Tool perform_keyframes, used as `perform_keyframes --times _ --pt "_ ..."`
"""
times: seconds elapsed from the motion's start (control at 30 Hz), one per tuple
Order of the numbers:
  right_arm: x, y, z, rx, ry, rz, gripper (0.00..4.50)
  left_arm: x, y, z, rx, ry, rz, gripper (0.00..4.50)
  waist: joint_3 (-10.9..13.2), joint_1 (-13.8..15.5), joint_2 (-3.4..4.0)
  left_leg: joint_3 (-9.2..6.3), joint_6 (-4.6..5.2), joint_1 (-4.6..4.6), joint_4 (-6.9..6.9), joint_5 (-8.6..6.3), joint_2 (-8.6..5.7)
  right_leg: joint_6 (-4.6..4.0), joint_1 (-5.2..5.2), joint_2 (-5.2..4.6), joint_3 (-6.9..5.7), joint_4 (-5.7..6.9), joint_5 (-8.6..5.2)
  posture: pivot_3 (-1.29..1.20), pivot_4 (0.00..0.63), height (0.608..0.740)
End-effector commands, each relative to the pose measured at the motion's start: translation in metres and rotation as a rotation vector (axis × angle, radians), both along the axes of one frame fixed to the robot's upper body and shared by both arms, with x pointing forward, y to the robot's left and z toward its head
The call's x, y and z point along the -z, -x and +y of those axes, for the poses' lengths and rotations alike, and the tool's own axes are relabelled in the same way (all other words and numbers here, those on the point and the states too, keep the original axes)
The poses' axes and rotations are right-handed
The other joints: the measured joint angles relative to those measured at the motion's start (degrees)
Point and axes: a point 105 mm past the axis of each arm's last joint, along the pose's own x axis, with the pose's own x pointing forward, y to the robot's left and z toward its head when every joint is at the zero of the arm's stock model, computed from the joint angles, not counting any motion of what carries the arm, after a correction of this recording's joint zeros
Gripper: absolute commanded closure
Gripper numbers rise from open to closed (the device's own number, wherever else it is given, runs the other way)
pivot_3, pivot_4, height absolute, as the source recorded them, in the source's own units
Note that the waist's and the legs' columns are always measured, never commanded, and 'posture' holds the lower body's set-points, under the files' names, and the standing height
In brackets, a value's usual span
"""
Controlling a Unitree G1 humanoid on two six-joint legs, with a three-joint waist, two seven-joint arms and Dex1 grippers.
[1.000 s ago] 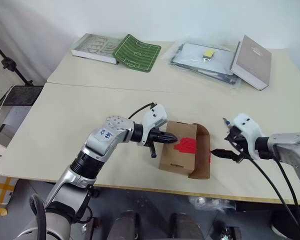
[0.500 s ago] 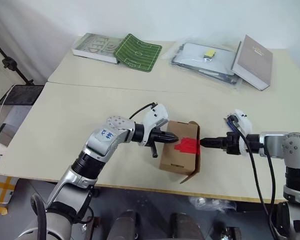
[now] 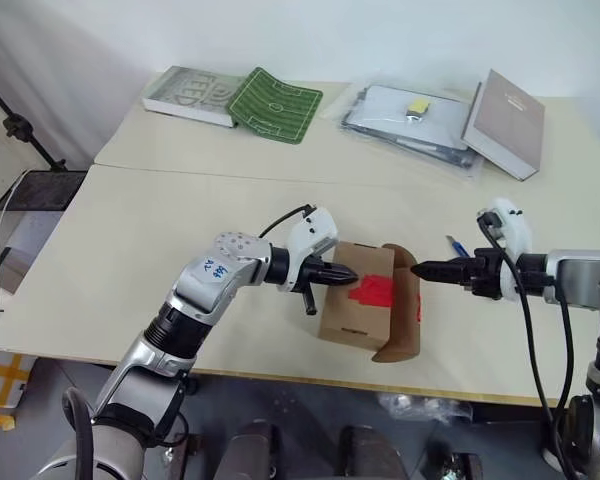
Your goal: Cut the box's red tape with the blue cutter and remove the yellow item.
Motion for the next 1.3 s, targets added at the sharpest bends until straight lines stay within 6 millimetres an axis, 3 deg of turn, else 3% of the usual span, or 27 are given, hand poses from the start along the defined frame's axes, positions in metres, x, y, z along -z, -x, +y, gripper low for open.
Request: perform_keyframes --times 0.03,0.4,0.43,0.53,0.67,0.87,1.07,1.3 --pt "0.012 0.000 -0.003 0.013 -0.011 0.026 0.03 0.008 -0.001 0.000 -0.014 -0.035 0.008 4.50 0.0 0.0 0.00 0.00 0.00 -0.01 0.00 0.00 -0.01 0.00 0.00 -0.01 0.00 0.00 0.00 0.00 0.150 0.740" --pt "0.024 -0.011 0.017 -0.038 -0.125 0.057 0.03 0.010 0.003 0.001 -0.011 -0.040 0.010 4.50 0.0 -0.4 0.00 0.05 0.00 0.05 0.00 0.01 0.03 0.00 0.00 0.05 0.04 0.03 0.00 0.00 0.150 0.740" --pt "0.023 -0.011 0.019 -0.042 -0.133 0.057 0.20 0.010 0.002 0.001 -0.012 -0.040 0.011 4.50 0.0 -0.4 0.00 0.04 0.00 0.05 0.00 0.01 0.04 0.00 0.00 0.06 0.04 0.04 0.00 0.00 0.150 0.740" --pt "0.024 -0.014 0.021 -0.039 -0.137 0.060 0.90 0.011 0.002 0.002 -0.014 -0.041 0.011 4.50 0.0 -0.3 0.00 0.04 0.00 0.04 0.00 0.01 0.03 0.00 0.00 0.04 0.04 0.03 0.00 0.00 0.150 0.740" --pt "0.023 -0.017 0.020 -0.024 -0.139 0.059 2.45 0.011 0.002 0.003 -0.019 -0.043 0.011 4.50 0.0 -0.3 0.00 0.04 0.00 0.02 -0.03 0.01 0.02 0.00 -0.03 0.04 0.03 0.02 0.00 0.00 0.150 0.740" --pt "0.015 -0.021 0.018 0.011 -0.147 0.028 4.42 0.012 0.000 0.006 -0.027 -0.046 0.014 4.50 0.0 -0.3 0.00 0.04 0.00 0.02 -0.03 0.01 0.02 0.00 -0.03 0.04 0.03 0.02 0.00 0.00 0.150 0.740" --pt "0.013 -0.021 0.022 0.028 -0.152 0.022 4.46 0.013 -0.001 0.004 -0.023 -0.045 0.015 4.50 0.0 -0.3 0.01 0.04 0.00 0.02 -0.03 0.01 0.02 0.00 -0.03 0.03 0.04 0.01 0.00 0.00 0.150 0.740" --pt "-0.009 -0.017 0.024 0.036 -0.056 -0.062 4.46 0.014 -0.005 0.006 -0.029 -0.054 0.003 4.50 0.0 -0.2 0.02 0.04 0.00 0.01 -0.03 0.01 0.00 0.00 -0.04 0.00 0.04 0.02 0.00 0.00 0.150 0.740"
